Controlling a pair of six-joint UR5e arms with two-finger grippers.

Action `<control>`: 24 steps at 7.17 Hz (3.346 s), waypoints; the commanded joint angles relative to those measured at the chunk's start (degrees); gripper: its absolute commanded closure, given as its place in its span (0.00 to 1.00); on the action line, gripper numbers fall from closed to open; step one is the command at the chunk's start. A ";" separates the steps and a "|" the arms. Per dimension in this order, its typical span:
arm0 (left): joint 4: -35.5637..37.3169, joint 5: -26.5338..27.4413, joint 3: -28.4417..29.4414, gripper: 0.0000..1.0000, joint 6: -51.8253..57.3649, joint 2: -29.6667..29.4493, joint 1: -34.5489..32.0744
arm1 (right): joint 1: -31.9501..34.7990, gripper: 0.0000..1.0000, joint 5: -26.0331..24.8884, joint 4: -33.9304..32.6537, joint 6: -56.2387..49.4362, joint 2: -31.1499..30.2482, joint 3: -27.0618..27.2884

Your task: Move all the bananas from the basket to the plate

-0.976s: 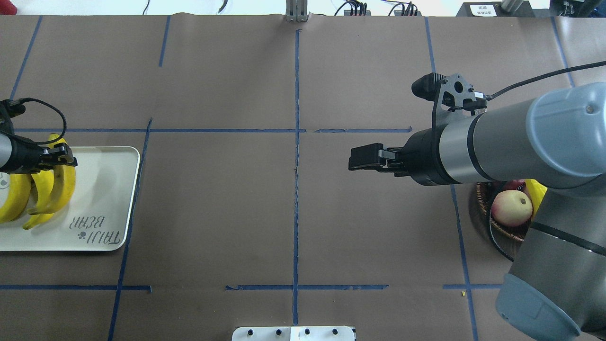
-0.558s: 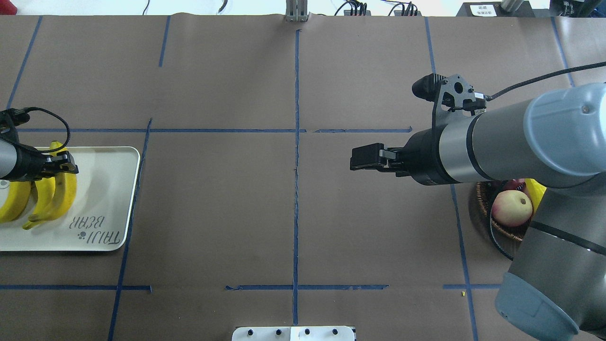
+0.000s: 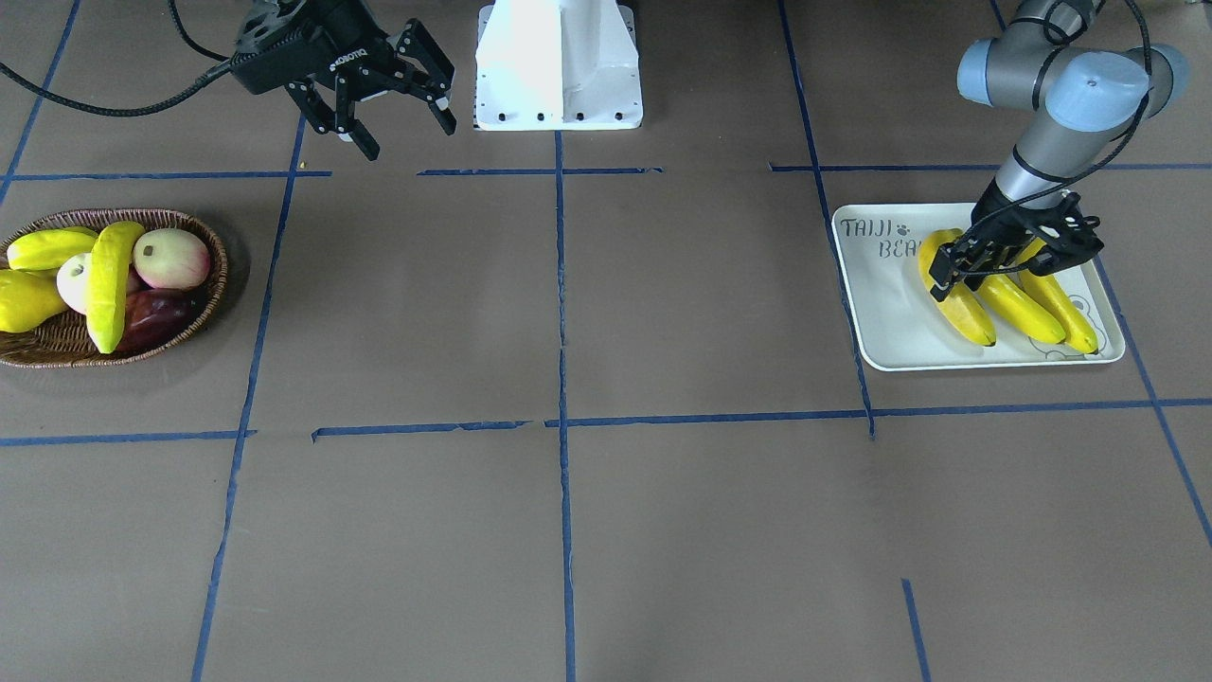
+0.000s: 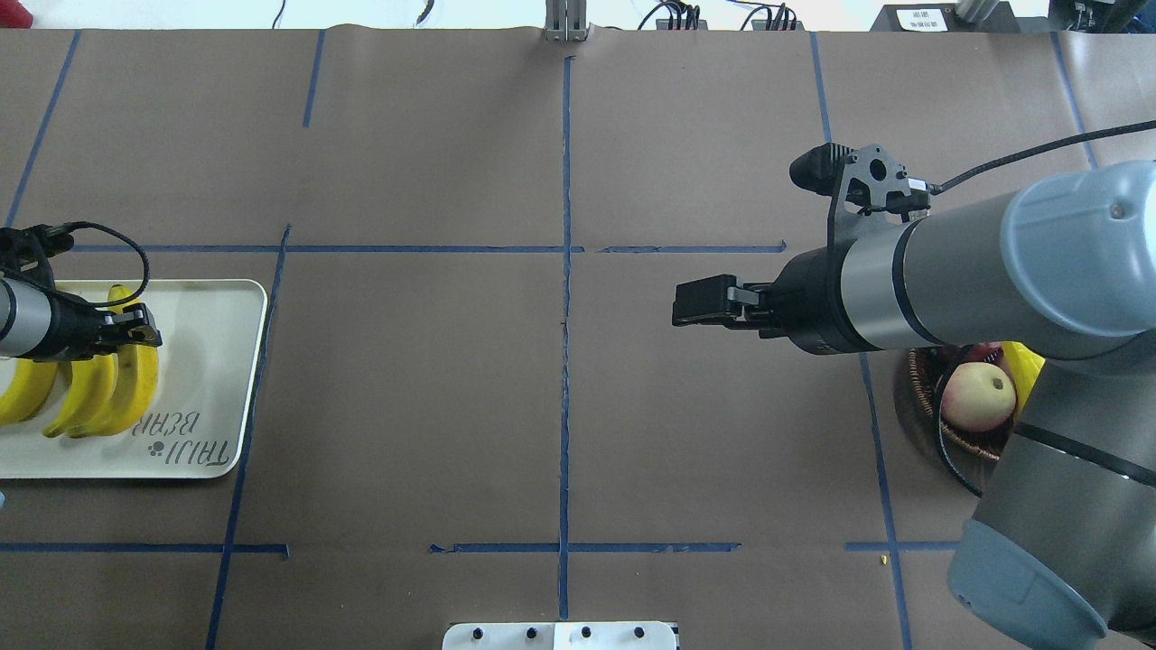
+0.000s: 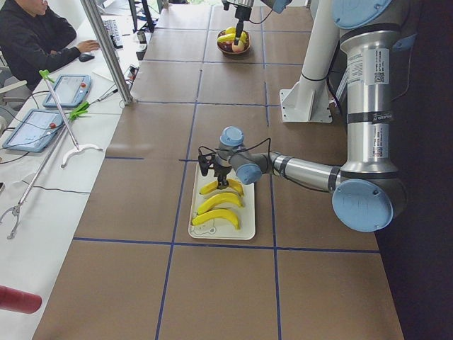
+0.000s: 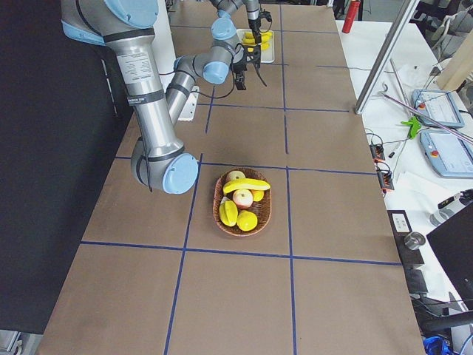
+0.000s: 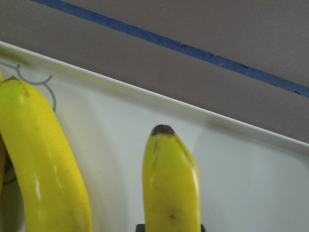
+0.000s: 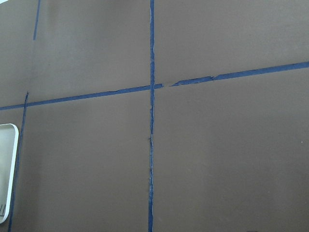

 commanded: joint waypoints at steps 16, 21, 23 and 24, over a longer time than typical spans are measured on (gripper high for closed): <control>23.56 -6.87 -10.76 0.00 -12.90 -23.63 4.98 | 17.90 0.00 12.32 0.38 -38.00 -28.54 -14.86; 23.56 -6.87 -10.40 0.01 -12.90 -24.26 5.68 | 15.79 0.52 12.85 0.39 -38.08 -28.80 -15.31; 23.56 -6.87 -10.40 0.01 -12.90 -24.17 5.68 | 16.84 0.92 13.11 0.39 -38.18 -28.90 -15.22; 23.56 -6.87 -10.49 0.01 -12.90 -24.17 5.68 | 17.98 0.99 13.11 -0.31 -38.00 -29.16 -13.91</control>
